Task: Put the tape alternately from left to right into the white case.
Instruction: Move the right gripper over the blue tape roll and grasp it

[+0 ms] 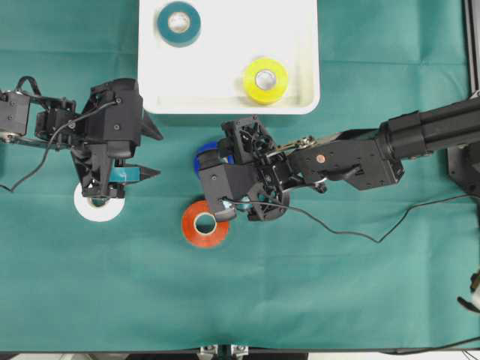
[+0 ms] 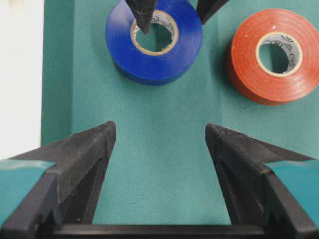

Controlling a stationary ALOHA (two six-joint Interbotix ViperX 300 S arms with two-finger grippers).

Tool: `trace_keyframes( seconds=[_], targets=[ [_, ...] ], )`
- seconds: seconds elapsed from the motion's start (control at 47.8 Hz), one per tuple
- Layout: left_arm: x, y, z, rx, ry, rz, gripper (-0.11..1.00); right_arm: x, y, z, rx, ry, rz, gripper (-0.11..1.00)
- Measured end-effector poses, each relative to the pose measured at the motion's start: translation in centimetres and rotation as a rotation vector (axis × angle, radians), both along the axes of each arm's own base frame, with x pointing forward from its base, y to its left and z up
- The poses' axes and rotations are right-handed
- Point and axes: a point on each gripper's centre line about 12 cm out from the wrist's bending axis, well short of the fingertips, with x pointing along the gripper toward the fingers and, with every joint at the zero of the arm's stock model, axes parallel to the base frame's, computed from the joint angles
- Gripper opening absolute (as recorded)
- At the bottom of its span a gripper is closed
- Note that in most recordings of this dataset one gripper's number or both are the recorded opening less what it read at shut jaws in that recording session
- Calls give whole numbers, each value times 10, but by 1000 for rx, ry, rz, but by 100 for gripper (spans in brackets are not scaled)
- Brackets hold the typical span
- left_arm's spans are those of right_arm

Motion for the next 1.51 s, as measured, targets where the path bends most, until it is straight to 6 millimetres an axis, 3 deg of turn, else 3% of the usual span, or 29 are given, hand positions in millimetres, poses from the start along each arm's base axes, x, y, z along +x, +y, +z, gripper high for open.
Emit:
trace_keyframes(
  seconds=[0.46, 0.586, 0.753, 1.339, 1.506],
  targets=[
    [0, 0, 0, 0, 0, 0, 94, 4, 3, -9, 0, 14, 6, 71],
    [0, 0, 0, 0, 0, 0, 94, 4, 3, -9, 0, 14, 6, 61],
    [0, 0, 0, 0, 0, 0, 94, 5, 4, -8, 1, 11, 4, 33],
    [0, 0, 0, -1, 0, 1, 94, 6, 4, -5, 2, 2, 6, 33],
    [0, 0, 0, -1, 0, 1, 94, 4, 3, 18, 7, -47, 7, 33]
  ],
)
